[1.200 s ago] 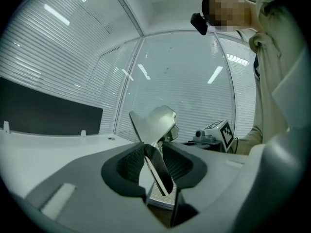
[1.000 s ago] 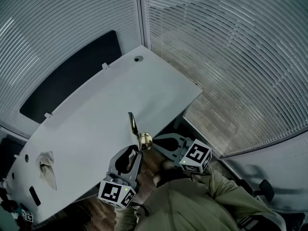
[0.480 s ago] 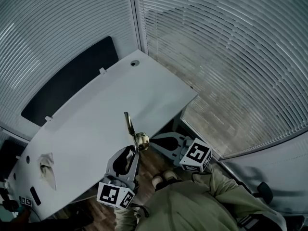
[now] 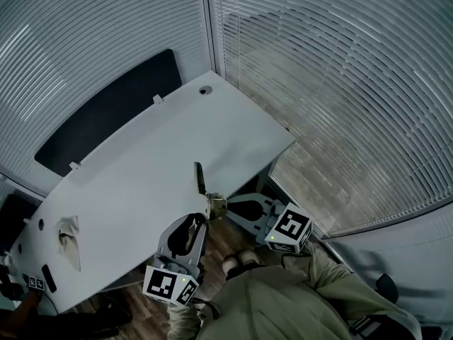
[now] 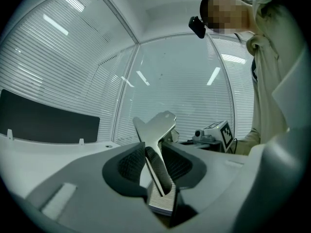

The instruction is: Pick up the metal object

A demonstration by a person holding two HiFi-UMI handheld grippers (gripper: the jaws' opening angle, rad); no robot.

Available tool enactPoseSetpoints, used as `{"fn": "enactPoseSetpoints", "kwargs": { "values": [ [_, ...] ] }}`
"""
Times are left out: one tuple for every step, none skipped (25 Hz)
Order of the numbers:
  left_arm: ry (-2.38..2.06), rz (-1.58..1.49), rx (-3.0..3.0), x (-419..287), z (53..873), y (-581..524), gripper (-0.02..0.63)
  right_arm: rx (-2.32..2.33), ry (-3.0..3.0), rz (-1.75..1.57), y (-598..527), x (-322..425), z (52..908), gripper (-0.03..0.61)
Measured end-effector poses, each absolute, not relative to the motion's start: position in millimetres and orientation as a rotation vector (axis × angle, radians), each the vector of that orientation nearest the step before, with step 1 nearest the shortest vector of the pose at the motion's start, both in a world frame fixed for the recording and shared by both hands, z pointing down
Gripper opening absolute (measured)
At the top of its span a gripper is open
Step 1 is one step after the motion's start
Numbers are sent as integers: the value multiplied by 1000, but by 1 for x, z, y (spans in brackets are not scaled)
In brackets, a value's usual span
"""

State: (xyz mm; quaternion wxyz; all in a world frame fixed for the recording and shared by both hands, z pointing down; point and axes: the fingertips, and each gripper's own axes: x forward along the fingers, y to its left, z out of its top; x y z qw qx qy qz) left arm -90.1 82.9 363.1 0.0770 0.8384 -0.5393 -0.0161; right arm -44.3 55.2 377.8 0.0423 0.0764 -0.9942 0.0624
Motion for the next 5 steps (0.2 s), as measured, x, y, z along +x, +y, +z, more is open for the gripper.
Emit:
{"fn": "enactPoseSetpoints", "kwargs": {
  "values": [
    [-1623, -40, 2511, -87, 365, 83, 108, 226, -3050, 189, 56, -42, 377, 3],
    [-1630, -31, 2508, -84, 367, 83, 97, 217, -3060, 190, 56, -40, 378, 3],
    [-1636, -26, 2503, -81, 371, 82, 71, 208, -3070, 193, 57, -39, 380, 3],
    [-1640, -23, 2497, -79, 375, 82, 66, 198, -3079, 197, 58, -39, 381, 3],
    [-1643, -21, 2489, -76, 380, 82, 66, 188, -3089, 200, 59, -39, 383, 3]
  ]
}}
